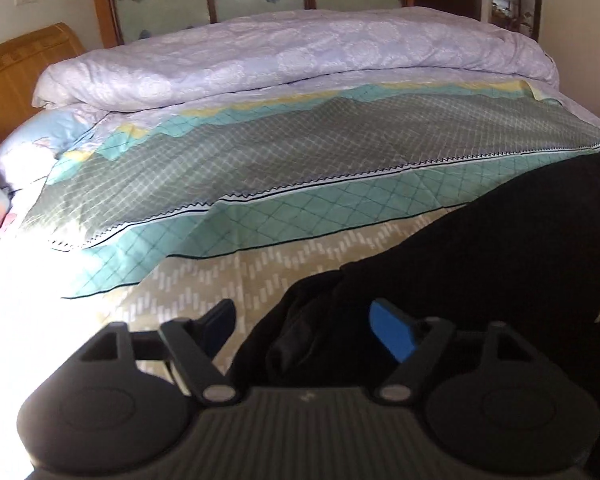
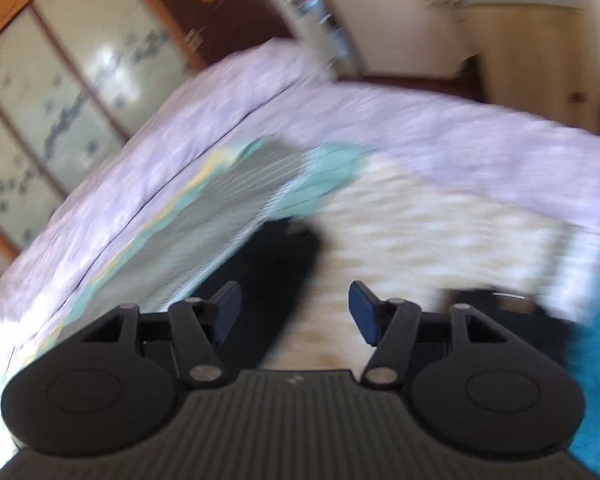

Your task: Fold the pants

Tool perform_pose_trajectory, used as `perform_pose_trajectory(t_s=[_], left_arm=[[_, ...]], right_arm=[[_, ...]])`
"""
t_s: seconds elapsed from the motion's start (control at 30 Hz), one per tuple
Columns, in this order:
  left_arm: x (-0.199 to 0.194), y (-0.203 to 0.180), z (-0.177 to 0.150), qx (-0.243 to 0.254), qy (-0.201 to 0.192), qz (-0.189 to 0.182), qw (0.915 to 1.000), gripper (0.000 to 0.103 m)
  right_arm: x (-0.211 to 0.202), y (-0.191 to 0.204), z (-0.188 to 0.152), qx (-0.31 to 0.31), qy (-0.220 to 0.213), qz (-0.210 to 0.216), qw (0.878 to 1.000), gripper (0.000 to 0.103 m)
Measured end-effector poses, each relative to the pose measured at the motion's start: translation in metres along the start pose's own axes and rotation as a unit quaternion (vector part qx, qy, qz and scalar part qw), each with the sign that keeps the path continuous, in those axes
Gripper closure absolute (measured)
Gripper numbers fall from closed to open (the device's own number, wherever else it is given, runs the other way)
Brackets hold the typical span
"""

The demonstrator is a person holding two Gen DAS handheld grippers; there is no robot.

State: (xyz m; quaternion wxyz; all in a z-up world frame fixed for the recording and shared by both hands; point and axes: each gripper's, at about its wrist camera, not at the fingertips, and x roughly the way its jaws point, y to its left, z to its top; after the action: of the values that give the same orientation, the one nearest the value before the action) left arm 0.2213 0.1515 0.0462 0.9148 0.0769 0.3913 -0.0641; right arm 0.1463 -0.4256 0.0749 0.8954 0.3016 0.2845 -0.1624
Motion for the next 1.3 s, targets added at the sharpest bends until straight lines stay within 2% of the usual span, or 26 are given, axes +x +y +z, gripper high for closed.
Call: perform_pose_trajectory(t_s=[0.07,0.17,0.3,0.33,0.37,0.4,0.43,0.5,0.53,0.57,0.63,0.8,0.9,1.0,1.17,1.3], left_arm=[[0.017,-0.006,-0.005,0.023,0.003,0.006,0.9997,0.015],[0.042,-0.011,-0.013,0.042,0.025,0.017,0.9986,0.02],[0.057,0.0,-0.019,0.034,0.027,0.009,0.999,0.019],[0.056,0.004,-0.02,0.028,0.025,0.004,0.9993,0.022],[0.058,0.006,-0.021,0.024,0.025,-0.004,0.9994,0.033],[0.059,0.007,-0.021,0.021,0.025,-0.02,0.9993,0.05],[0.057,0.007,-0.02,0.02,0.022,-0.033,0.999,0.056],[0.053,-0.001,-0.019,0.033,0.019,-0.032,0.9988,0.083],[0.048,-0.006,-0.019,0.04,0.016,-0.03,0.9987,0.088],[0.044,-0.01,-0.02,0.043,0.01,-0.025,0.9987,0.089],[0.031,-0.016,-0.02,0.047,-0.002,-0.011,0.9988,0.09],[-0.027,-0.022,-0.015,0.038,-0.048,-0.003,0.9981,0.091],[-0.078,-0.027,-0.019,0.034,-0.075,-0.002,0.9966,0.091],[-0.129,-0.038,-0.037,0.04,-0.095,0.005,0.9946,0.091],[-0.191,-0.057,-0.093,0.023,-0.09,-0.01,0.9957,0.091],[-0.219,-0.078,-0.144,-0.014,-0.051,-0.04,0.9978,0.091]], right_arm=[[0.041,0.033,0.016,-0.024,0.013,-0.015,1.0,0.034],[0.1,0.065,0.033,-0.036,0.029,-0.046,0.998,0.033],[0.162,0.08,0.039,-0.032,0.056,-0.128,0.99,0.033],[0.175,0.079,0.039,-0.025,0.06,-0.14,0.988,0.033],[0.189,0.08,0.039,-0.018,0.062,-0.149,0.987,0.033],[0.198,0.079,0.039,-0.015,0.064,-0.157,0.985,0.033],[0.209,0.078,0.038,-0.016,0.073,-0.17,0.983,0.034],[0.22,0.078,0.03,-0.026,0.08,-0.191,0.978,0.041],[0.22,0.082,0.026,-0.05,0.07,-0.205,0.975,0.053],[0.219,0.085,0.023,-0.069,0.064,-0.21,0.973,0.072],[0.209,0.075,0.025,-0.048,0.06,-0.181,0.98,0.099],[0.149,0.051,0.042,0.006,0.012,-0.13,0.991,0.099],[0.092,0.037,0.054,0.032,-0.01,-0.09,0.995,0.099],[0.033,0.017,0.056,0.049,-0.03,-0.059,0.997,0.099],[-0.066,-0.05,0.026,0.077,-0.052,-0.024,0.995,0.099],[-0.114,-0.112,-0.02,0.093,-0.048,-0.041,0.994,0.099]])
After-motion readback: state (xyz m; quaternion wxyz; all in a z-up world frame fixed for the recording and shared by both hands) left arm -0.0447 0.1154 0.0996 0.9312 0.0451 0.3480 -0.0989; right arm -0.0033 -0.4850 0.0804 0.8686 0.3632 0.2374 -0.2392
